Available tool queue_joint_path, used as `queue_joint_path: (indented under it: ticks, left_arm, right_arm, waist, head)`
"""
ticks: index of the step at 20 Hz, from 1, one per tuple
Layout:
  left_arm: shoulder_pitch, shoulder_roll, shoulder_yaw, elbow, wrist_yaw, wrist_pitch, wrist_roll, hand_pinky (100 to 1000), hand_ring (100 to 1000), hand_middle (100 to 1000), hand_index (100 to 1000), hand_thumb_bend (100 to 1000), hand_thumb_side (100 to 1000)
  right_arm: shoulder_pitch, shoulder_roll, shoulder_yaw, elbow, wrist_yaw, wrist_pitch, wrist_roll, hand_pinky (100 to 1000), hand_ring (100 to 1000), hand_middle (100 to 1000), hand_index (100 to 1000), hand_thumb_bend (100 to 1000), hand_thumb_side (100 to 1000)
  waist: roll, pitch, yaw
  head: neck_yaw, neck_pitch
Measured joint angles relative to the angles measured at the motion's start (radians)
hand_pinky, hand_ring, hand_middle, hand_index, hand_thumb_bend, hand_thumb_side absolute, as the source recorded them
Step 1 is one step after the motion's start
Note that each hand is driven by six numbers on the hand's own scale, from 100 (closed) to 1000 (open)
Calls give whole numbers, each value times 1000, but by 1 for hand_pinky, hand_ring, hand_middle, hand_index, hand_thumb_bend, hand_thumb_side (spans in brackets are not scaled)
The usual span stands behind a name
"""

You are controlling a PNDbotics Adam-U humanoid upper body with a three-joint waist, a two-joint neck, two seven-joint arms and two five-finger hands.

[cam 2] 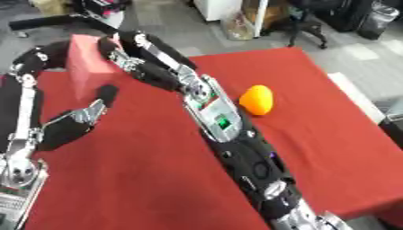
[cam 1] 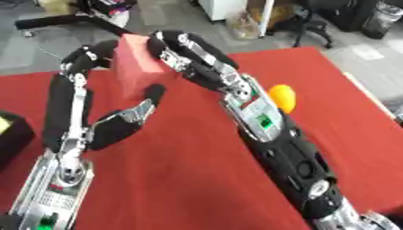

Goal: Pick up the objects with one hand, pass them to the other hand, and then place them into the box on the other side of the table.

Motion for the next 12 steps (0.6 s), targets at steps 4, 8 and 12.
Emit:
queue_joint_path:
  ticks: [4, 8, 12]
  left_arm:
    - [-7, -9, 0, 15, 17, 3, 5, 740, 608, 615, 801, 529, 579]
    - [-8, -19, -4, 21, 43, -5, 12, 728, 581, 583, 771, 498, 571]
    - [-8, -19, -8, 21, 78, -17, 18, 717, 554, 549, 737, 464, 561]
  right_arm:
    - [4, 1, 2, -3, -13, 2, 12, 561, 413, 424, 545, 100, 833]
    - [9, 5, 2, -13, -22, 11, 22, 560, 412, 422, 543, 100, 840]
    - [15, 15, 2, -13, -29, 21, 32, 560, 411, 421, 542, 100, 844]
  waist:
    - [-3, 0, -4]
    - [-5, 0, -6]
    - [-6, 0, -10]
  head:
    - [2, 0]
    - [5, 0]
    - [5, 0]
